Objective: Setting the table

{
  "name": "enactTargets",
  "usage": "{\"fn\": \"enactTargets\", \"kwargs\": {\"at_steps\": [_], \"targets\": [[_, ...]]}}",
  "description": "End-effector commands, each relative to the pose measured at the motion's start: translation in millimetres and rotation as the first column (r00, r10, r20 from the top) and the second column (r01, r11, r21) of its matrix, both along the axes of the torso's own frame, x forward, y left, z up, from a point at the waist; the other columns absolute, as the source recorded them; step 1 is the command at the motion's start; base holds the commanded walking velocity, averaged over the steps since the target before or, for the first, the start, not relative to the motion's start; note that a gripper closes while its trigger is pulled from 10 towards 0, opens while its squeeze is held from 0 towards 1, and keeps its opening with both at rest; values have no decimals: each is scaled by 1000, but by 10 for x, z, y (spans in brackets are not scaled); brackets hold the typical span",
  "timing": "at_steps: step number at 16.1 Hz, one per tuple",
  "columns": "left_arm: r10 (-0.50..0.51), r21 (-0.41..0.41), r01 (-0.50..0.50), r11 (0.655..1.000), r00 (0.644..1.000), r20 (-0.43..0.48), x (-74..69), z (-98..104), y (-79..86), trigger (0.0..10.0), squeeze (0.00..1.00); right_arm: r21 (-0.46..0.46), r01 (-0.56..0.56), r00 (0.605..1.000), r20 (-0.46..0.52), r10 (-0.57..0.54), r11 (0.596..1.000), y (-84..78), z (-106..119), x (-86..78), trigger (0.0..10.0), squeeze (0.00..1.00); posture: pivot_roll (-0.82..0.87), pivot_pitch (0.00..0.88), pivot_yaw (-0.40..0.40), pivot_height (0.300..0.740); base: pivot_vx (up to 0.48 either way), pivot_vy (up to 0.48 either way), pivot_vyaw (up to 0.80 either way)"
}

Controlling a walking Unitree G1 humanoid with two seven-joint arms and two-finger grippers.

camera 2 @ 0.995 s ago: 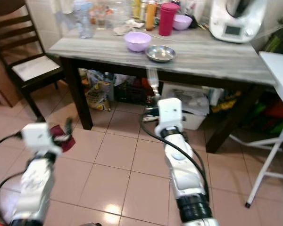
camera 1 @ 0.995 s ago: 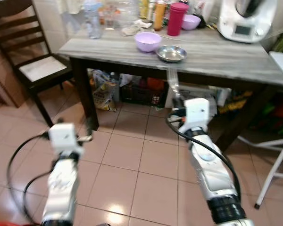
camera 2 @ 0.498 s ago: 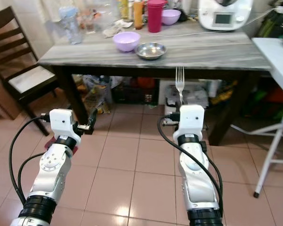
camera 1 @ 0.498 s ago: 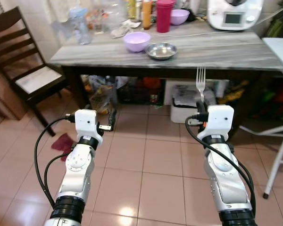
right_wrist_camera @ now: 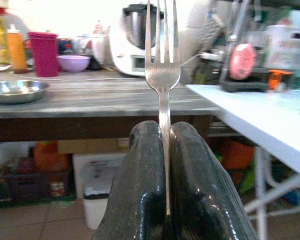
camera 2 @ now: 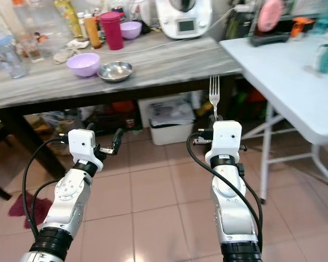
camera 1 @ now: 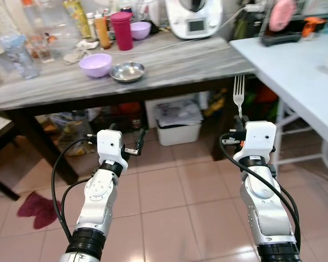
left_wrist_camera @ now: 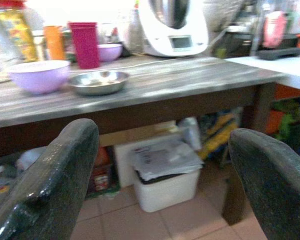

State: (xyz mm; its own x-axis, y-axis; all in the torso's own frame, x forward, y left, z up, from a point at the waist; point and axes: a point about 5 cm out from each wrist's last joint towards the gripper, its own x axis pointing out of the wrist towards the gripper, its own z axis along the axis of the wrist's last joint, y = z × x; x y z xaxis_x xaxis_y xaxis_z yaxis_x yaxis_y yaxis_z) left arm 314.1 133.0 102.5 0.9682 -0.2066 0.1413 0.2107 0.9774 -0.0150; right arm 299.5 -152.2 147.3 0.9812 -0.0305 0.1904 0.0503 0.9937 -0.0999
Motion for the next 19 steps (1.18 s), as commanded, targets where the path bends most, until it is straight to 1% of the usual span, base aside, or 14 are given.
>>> {"fn": "enactTargets", "kwargs": {"at_steps": [1,6,8,10,19], "targets": [[18,6,-18,1000,1000,4,11,6,91,10000,0,6,-26,1000,17,26,1000,78,49,9,10000,0,-218,27,84,740,480,0,0],[-2,2,1,1000,1000,3,8,3,39,10000,0,-13,-38,999,19,38,999,117,54,-4,10000,0,-219,41,89,740,480,0,0],[-5,2,5,1000,1000,0,4,-6,31,10000,0,-10,-40,999,15,40,999,124,45,-7,10000,0,-221,40,89,740,480,0,0],[-6,1,6,1000,1000,-1,10,-5,30,10000,0,-6,-40,999,14,40,999,123,42,-7,10000,0,-220,39,89,740,480,0,438],[-14,1,14,1000,1000,-9,2,-27,6,10000,0,2,-43,999,20,43,999,117,56,0,10000,0,-219,41,88,740,480,0,0]]}}
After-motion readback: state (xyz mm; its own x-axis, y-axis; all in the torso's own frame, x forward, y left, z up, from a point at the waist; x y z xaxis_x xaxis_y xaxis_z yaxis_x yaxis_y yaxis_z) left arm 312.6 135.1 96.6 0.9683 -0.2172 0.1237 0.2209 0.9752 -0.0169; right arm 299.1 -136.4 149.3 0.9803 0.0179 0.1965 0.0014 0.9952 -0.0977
